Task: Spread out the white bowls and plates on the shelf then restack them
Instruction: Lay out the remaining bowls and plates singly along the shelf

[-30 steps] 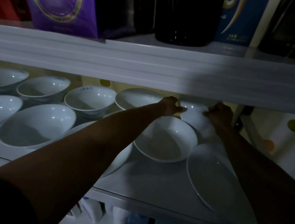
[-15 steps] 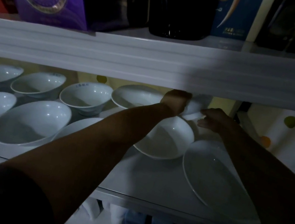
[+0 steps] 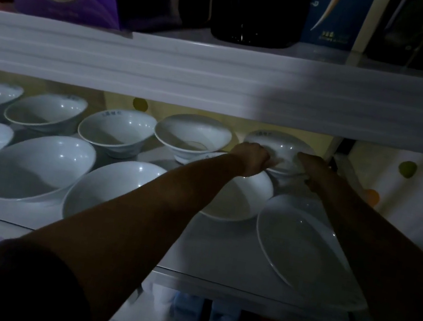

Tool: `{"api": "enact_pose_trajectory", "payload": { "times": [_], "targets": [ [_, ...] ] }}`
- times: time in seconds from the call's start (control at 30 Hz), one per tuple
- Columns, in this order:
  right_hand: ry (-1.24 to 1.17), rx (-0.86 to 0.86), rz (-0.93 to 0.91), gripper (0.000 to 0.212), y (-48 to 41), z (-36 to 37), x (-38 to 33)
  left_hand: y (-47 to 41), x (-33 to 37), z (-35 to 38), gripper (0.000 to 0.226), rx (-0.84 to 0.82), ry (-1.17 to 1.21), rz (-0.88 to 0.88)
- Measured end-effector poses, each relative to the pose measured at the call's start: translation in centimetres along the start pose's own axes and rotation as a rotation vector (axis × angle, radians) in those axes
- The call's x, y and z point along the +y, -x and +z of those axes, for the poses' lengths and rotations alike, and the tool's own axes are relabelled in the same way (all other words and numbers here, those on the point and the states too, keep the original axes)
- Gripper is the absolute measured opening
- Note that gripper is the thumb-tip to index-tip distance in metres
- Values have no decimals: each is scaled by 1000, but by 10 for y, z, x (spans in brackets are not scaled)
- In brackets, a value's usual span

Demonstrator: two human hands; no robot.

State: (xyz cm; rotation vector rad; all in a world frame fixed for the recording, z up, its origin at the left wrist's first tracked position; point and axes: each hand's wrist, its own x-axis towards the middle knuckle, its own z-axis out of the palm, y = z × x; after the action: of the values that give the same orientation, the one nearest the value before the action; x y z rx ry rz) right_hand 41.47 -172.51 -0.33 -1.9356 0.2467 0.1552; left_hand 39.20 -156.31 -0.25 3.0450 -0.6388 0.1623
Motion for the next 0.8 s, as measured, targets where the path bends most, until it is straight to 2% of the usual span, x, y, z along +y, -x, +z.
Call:
{"api": "enact_pose_trajectory", "payload": {
  "times": [0.1, 0.17, 0.2, 0.3, 0.5, 0.8],
  "targets": [
    [434, 104, 7, 68, 2, 6, 3, 12, -14, -2, 52, -35, -85, 3],
    [761, 133, -102, 70, 13, 12, 1, 24, -27, 1, 58, -103, -84, -75],
    [842, 125, -173, 69, 20, 16, -1, 31, -34, 1, 61, -127, -58, -124],
    [953, 57, -310, 67, 34, 35, -7, 56, -55, -5, 66, -141, -28, -205],
    [1046, -31, -439, 66, 86, 98, -40, 139, -108, -29, 64, -92, -14, -337],
    [1065, -177, -566, 66, 196, 254, -106, 317, -213, -67, 64, 20, -2, -508]
  ]
}}
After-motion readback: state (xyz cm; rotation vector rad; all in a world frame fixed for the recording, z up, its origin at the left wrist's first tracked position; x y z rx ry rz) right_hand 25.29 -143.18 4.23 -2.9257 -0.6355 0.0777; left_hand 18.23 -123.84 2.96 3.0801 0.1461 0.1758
